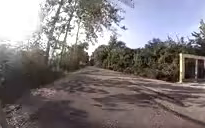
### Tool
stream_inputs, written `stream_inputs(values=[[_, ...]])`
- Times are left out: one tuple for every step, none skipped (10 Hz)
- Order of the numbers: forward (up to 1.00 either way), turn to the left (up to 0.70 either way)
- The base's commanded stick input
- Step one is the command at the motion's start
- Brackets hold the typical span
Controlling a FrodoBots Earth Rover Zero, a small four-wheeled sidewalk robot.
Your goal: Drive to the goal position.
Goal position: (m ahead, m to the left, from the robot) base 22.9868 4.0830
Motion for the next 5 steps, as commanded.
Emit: stream_inputs(values=[[0.7, 0.0], [0.7, 0.0], [0.7, 0.0], [0.7, 0.07], [0.7, 0.14]])
